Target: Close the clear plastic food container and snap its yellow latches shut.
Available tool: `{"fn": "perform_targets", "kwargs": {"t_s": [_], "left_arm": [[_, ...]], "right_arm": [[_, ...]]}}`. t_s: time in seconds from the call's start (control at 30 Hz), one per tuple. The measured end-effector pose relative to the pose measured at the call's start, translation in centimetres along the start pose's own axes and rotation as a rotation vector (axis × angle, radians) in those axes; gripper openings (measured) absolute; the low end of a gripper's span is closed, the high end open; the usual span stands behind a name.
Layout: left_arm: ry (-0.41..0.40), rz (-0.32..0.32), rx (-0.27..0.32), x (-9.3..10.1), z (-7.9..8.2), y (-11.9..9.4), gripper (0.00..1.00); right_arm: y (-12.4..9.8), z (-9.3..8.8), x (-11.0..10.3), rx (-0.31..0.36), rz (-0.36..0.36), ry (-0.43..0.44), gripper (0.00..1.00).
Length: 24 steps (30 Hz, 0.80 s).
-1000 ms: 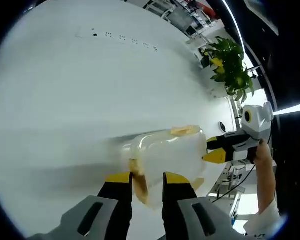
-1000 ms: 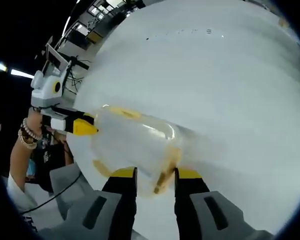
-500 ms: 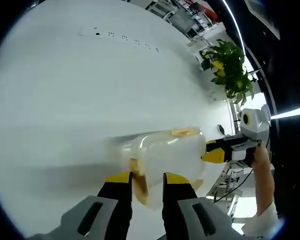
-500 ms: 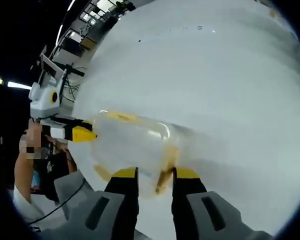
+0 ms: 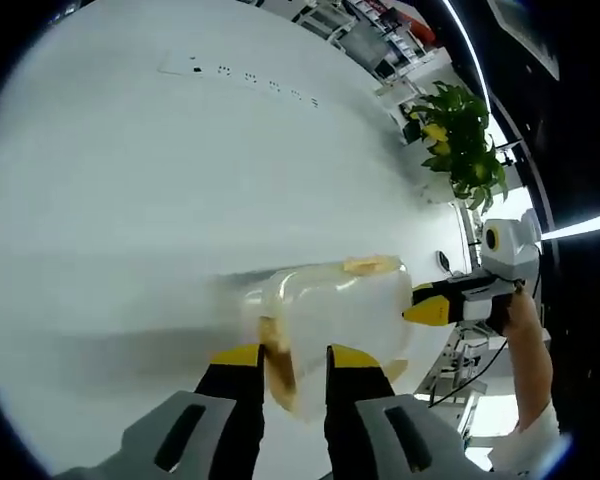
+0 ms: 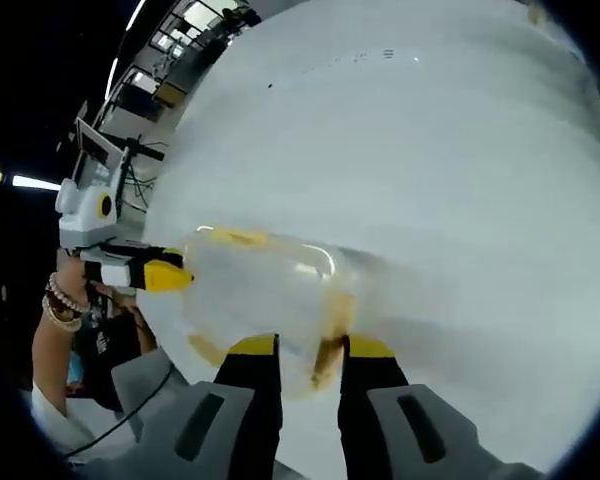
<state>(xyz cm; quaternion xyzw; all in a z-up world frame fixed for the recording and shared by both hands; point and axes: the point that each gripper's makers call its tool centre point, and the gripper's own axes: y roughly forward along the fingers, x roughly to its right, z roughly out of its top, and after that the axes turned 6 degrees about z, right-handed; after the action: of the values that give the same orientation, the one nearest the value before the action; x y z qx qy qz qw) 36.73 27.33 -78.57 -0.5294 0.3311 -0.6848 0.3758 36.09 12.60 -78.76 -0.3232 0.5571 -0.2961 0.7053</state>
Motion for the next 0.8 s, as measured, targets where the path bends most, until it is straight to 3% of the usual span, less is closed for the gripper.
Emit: {"fn": "perform_targets", "kwargs": {"t_s": [0.17,0.23,0.37,0.6,0.73,0.8], "left_arm": [[0.027,0.016,0.001,0.03,0.15,-0.06,0.16],[0.023,0.011,-0.001,-0.08,0.15,-0.05,0.16],[0.025,0.005,0.0,-0.12,0.2,-0.03,0.17],[0.026,0.01,0.004,-0.03,0.19,0.01,0.17],[0.015,0.015,0.016,-0.01,0.14,0.02,0.17],[0.01,0.015,0.019,-0.04,0.17,0.04,0.17]], "right_arm": [[0.06,0.32,-0.02,0.001,0.004,-0.009,0.2],[-0.08,0.23,-0.05,-0.03,-0.044,-0.073,0.21],[-0.19,0.11,-0.49,-0.05,-0.099,-0.089,0.21],[-0.4,-0.02,-0.2,-0.07,-0.159,-0.054,0.2],[-0.41,0.05,0.06,-0.058,-0.153,0.022,0.19],[-0.41,0.21,0.11,-0.05,-0.156,0.019,0.18]]}}
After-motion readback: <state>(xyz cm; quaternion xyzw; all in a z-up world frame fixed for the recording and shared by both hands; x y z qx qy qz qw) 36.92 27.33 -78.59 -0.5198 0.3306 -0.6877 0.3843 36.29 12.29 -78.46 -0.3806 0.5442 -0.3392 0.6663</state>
